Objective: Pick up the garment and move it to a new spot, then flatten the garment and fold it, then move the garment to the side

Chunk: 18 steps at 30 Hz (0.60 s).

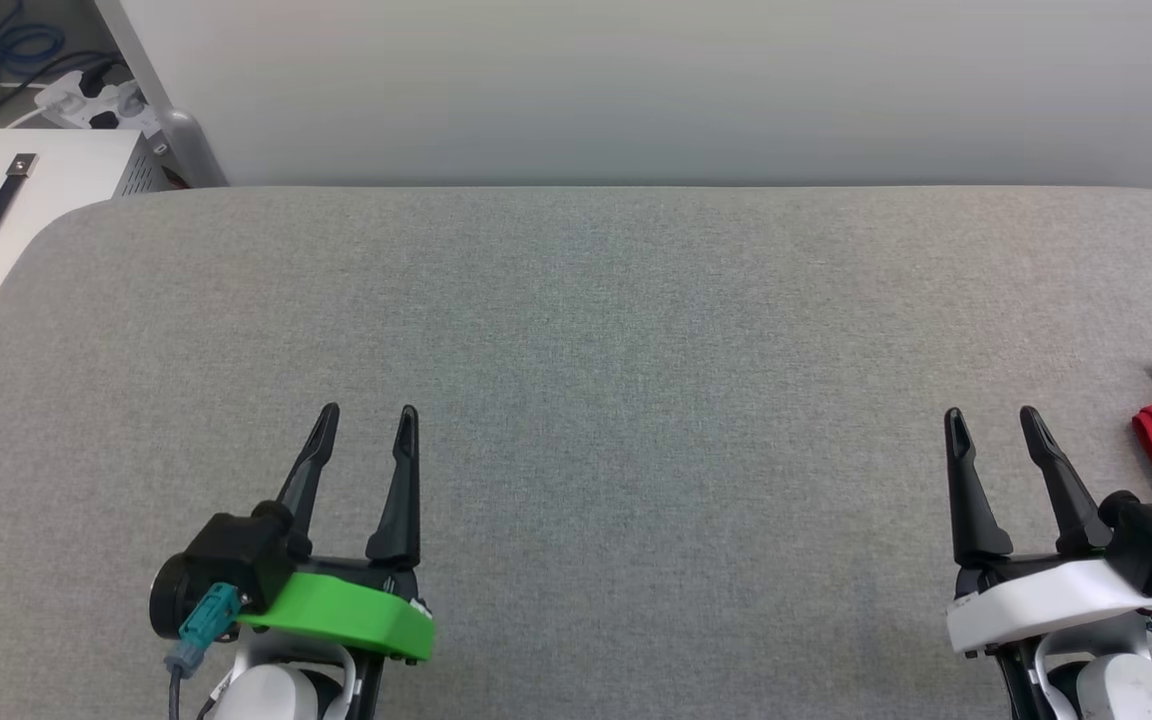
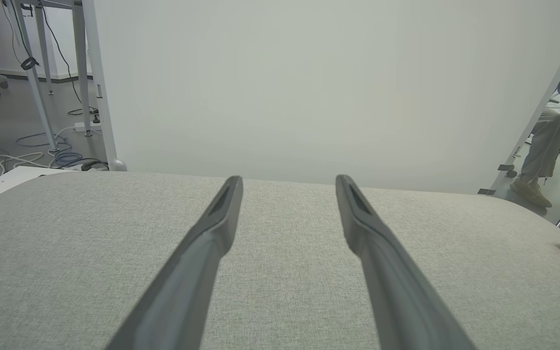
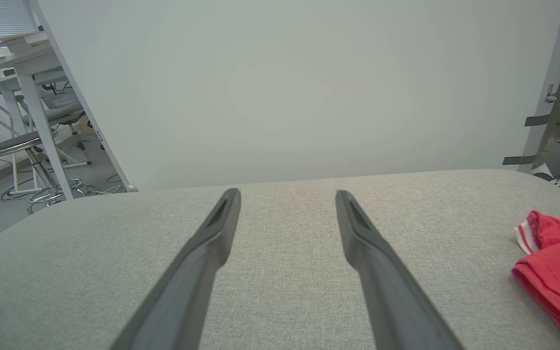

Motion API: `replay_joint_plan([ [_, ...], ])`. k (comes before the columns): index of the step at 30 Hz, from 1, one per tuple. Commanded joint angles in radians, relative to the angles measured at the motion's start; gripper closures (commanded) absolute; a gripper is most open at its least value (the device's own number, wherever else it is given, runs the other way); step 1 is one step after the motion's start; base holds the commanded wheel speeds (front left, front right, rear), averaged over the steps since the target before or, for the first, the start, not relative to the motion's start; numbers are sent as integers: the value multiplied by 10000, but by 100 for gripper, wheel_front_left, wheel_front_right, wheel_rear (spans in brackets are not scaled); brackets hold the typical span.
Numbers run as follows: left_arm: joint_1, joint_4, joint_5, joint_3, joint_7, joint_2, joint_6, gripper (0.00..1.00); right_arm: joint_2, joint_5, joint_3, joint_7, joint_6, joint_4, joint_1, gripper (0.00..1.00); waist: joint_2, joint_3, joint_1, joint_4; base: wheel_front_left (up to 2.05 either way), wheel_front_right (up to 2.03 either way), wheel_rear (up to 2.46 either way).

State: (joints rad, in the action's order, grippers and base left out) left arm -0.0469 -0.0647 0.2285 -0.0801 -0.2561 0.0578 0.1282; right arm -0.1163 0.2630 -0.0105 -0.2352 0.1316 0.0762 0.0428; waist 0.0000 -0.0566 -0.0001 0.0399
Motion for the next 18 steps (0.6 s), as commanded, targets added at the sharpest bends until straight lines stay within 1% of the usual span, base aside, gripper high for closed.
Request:
replay_joint_plan([
  [1, 157, 18, -86, 40, -57, -68, 25, 0, -53, -60, -58, -88, -9, 51, 83, 0, 0, 4, 1, 2, 0, 0, 0],
  [18, 170, -62, 222, -7, -57, -75, 25, 0, -64, -85, -49, -120, -9, 90, 60, 0, 0, 15, 1, 31, 0, 0, 0],
])
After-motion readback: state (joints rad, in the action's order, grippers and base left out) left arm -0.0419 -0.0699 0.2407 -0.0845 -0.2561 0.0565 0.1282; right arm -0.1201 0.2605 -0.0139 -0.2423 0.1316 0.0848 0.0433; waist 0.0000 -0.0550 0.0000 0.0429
